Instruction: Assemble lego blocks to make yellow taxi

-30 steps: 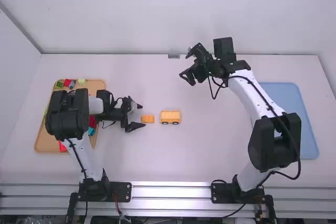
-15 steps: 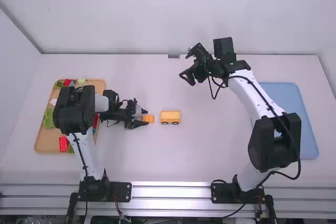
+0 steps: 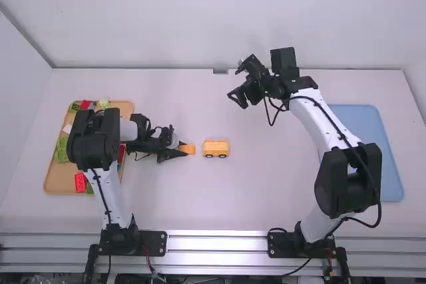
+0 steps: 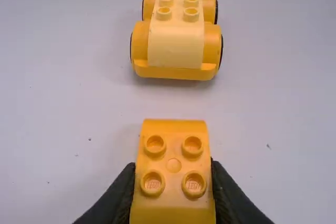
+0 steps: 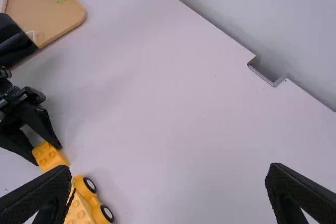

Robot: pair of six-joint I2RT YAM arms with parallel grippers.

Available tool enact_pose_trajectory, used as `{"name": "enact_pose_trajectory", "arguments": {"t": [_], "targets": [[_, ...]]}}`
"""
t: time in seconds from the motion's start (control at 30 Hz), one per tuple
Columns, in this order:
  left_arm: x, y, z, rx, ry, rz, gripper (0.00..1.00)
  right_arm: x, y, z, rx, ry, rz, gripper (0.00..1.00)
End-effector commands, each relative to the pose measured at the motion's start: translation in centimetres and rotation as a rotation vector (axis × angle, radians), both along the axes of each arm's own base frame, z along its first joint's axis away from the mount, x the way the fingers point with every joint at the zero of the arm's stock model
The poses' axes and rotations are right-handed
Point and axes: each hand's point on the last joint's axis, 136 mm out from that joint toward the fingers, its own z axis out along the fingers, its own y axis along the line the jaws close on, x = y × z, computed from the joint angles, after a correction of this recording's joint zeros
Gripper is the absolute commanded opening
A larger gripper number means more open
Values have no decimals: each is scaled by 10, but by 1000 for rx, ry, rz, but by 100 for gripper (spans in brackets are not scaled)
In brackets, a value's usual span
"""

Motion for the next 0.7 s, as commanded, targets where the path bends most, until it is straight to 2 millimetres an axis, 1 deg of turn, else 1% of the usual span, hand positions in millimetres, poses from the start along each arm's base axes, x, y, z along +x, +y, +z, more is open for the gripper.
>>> {"name": "enact_pose_trajectory", "arguments": {"t": [0.0, 0.07, 0.2, 0.3, 0.33, 0.37, 0.43, 0.47, 0.5, 0.53, 0.57, 0.6, 0.63, 0.67], "targets": [[4, 8, -3, 94, -13, 4, 20, 5, -4, 11, -10, -36, -18, 99], [5, 9, -3, 103, -14, 4, 20, 6, -4, 11, -13, -36, -21, 99], [6, 11, 4, 99, -10, 9, 23, 6, -4, 11, -12, -37, -20, 99], [10, 11, 16, 99, -6, 8, 25, 7, -5, 11, -18, -44, -23, 99], [12, 12, 23, 99, -12, 9, 25, 8, -8, 10, -38, -57, -24, 99], [13, 12, 28, 100, -20, 9, 26, 8, -9, 9, -53, -66, -12, 99], [17, 10, 38, 103, -47, 6, 24, 6, -13, 6, -76, -72, 12, 98], [19, 8, 46, 107, -74, 1, 24, 3, -14, 4, -91, -77, 38, 98], [19, 8, 49, 108, -85, 1, 26, 1, -14, 1, -104, -78, 50, 99], [19, 6, 58, 110, -106, -4, 28, -2, -16, -7, -112, -65, 57, 99], [19, 6, 63, 111, -114, -4, 28, -3, -17, -11, -108, -58, 57, 99], [18, 7, 71, 111, -123, 0, 30, -7, -18, -20, -95, -51, 74, 98], [17, 6, 75, 109, -127, -1, 30, -9, -17, -25, -87, -52, 88, 98], [16, 5, 85, 102, -138, -3, 30, -15, -16, -37, -59, -66, 132, 98]]}}
